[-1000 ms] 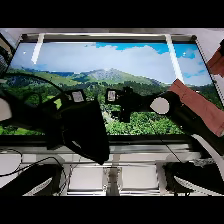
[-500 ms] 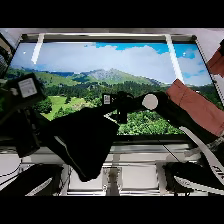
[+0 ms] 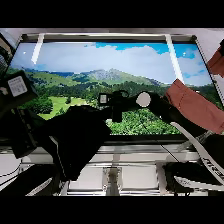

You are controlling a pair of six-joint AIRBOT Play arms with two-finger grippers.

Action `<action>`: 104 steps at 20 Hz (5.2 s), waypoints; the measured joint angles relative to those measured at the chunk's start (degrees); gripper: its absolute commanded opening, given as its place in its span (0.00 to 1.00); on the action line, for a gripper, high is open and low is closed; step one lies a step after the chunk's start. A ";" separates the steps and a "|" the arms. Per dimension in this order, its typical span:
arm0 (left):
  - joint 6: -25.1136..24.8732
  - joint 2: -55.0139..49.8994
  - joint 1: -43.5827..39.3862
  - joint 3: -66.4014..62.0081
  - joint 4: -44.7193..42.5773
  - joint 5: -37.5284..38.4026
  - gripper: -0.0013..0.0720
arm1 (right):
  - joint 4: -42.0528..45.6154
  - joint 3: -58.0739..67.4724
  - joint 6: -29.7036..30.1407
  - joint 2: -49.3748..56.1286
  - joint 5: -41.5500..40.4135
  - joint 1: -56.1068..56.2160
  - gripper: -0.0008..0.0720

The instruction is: Fold the clothes and pants, and hang the long-sleeved shirts on hangers.

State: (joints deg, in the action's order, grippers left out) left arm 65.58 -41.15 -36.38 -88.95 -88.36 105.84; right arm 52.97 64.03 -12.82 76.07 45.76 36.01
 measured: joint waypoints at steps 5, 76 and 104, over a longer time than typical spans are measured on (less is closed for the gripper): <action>0.02 0.00 0.00 0.00 -2.99 0.04 0.03 | -1.18 0.52 -2.16 2.45 3.96 0.90 0.05; -16.74 -23.37 29.27 30.60 -8.98 -26.69 0.05 | 10.60 4.66 -65.83 5.73 41.03 7.23 0.25; -8.37 -21.97 39.60 35.80 7.34 -19.76 0.44 | -2.36 5.92 -61.81 20.96 12.90 -7.30 0.93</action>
State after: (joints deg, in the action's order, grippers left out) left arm 57.21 -63.11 3.22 -53.15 -81.01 86.08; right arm 50.61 69.95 -74.63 97.03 58.65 28.71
